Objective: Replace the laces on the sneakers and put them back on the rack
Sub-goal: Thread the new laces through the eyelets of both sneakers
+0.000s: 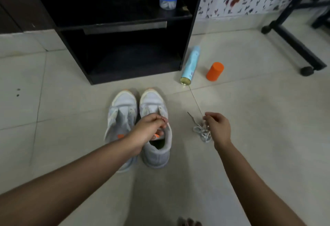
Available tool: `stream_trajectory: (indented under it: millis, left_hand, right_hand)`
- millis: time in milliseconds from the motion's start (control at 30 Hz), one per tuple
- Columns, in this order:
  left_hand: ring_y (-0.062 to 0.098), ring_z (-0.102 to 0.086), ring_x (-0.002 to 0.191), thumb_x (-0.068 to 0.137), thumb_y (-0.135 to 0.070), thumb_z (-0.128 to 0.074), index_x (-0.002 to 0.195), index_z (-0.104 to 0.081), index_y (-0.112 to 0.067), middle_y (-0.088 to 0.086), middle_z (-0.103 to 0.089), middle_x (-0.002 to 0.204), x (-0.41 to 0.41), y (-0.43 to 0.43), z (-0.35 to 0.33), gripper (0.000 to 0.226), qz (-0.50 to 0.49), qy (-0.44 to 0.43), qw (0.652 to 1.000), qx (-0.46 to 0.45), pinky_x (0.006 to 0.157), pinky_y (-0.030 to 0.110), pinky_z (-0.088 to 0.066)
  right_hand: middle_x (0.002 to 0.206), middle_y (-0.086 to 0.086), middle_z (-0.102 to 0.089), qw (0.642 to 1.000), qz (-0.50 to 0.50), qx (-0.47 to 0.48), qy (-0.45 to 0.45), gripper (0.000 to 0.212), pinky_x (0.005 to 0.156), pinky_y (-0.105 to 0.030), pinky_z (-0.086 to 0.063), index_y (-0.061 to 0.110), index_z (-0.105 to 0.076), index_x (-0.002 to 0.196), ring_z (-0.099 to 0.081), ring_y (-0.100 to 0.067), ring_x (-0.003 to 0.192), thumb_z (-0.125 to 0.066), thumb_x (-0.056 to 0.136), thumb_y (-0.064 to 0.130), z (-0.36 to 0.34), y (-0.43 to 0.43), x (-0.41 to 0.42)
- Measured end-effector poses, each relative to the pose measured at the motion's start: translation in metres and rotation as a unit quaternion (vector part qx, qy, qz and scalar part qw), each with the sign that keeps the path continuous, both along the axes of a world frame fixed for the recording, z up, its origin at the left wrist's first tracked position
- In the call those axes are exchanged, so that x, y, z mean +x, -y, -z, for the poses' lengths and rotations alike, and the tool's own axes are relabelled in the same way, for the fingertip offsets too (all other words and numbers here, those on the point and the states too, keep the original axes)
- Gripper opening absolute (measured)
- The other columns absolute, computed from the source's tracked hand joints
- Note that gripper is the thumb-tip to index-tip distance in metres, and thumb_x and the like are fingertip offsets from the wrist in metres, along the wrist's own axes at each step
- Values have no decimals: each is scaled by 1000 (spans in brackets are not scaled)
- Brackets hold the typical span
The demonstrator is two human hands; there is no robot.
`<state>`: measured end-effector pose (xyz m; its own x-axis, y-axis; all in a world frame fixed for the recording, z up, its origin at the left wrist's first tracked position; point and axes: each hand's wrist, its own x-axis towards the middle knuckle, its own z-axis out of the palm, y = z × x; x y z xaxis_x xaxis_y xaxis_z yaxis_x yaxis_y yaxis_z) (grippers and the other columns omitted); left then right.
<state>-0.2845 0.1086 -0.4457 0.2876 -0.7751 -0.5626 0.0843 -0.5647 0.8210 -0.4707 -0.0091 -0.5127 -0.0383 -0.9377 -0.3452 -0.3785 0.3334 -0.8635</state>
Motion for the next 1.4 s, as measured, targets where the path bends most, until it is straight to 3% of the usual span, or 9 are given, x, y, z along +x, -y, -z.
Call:
stream_trajectory:
  millis: [200, 400, 600, 767, 933, 1000, 1133, 1267, 1400]
  left_hand:
    - [5, -52, 55, 95, -2, -46, 81, -60, -17, -2, -59, 74, -17, -7, 22, 25, 38, 40, 998, -27, 49, 11, -39]
    - [10, -51, 63, 96, -2, -48, 84, -62, -17, -1, -58, 78, -25, -9, 33, 24, 59, 47, 995, -65, 53, 9, -40]
    - [6, -53, 62, 94, -3, -51, 85, -62, -21, -2, -60, 77, -26, -6, 37, 23, 59, 103, 986, -119, 61, 11, -42]
    - [12, -58, 84, 95, -7, -53, 105, -60, -25, -4, -63, 104, -29, 5, 30, 22, 50, 152, 970, -183, 78, 23, -46]
    - [-1, -50, 115, 96, -9, -52, 132, -47, -25, -8, -51, 126, -25, 20, 16, 40, 74, 164, 951, -252, 96, 26, -43]
    - [-5, -47, 119, 95, -10, -54, 136, -44, -24, -12, -52, 130, -26, 24, 11, 44, 133, 136, 948, -255, 99, 19, -39]
    - [1, -60, 88, 99, -11, -47, 97, -65, -13, -11, -68, 88, -29, 23, 4, 18, 170, 66, 955, -235, 82, 19, -44]
    - [12, -65, 75, 103, -13, -34, 85, -59, -10, 1, -66, 78, -27, 20, -8, 31, -1, -62, 975, -216, 73, 23, -51]
    - [7, -30, 37, 100, -14, -27, 77, -45, -18, -7, -30, 50, -1, 28, -23, 29, -145, -168, 953, -208, 39, 13, -27]
  right_hand:
    - [105, 0, -63, 879, -171, -326, -304, 17, 82, -31, -40, 18, -69, 98, -53, -26, 102, -67, 81, 20, 46, -9, -31]
    - [103, -12, -63, 832, -194, -269, -445, 32, 75, -41, -47, 11, -66, 95, -58, -38, 96, -78, 67, 20, 73, -14, -44]
    - [86, 9, -63, 972, 9, -221, -79, 8, 72, -27, -48, 18, -61, 96, -60, -11, 82, -61, 89, 14, 23, -4, -41]
    - [71, 1, -60, 967, -91, -48, 234, 15, 69, -26, -51, 11, -65, 84, -59, -15, 67, -53, 85, 3, -51, -3, -17]
    - [71, 1, -65, 972, -215, -88, 20, 16, 68, -39, -50, 22, -66, 81, -61, -23, 68, -58, 72, 12, -72, -2, -6]
    - [72, -1, -67, 954, -265, -61, 126, 15, 66, -34, -50, 16, -65, 84, -62, -23, 69, -61, 71, 10, -83, -8, 3]
    - [89, -11, -69, 934, -254, -115, 226, 11, 72, -20, -48, 11, -65, 95, -66, -10, 83, -59, 89, 3, -98, -10, 14]
    - [108, 8, -68, 932, -302, 7, 200, 43, 99, -33, -42, 36, -51, 121, -63, -6, 102, -46, 87, 61, -65, -14, 30]
    - [53, 6, -44, 912, -374, 47, 160, 47, 58, -26, -44, 12, -68, 98, -45, -10, 49, -35, 101, 46, -43, -39, 40]
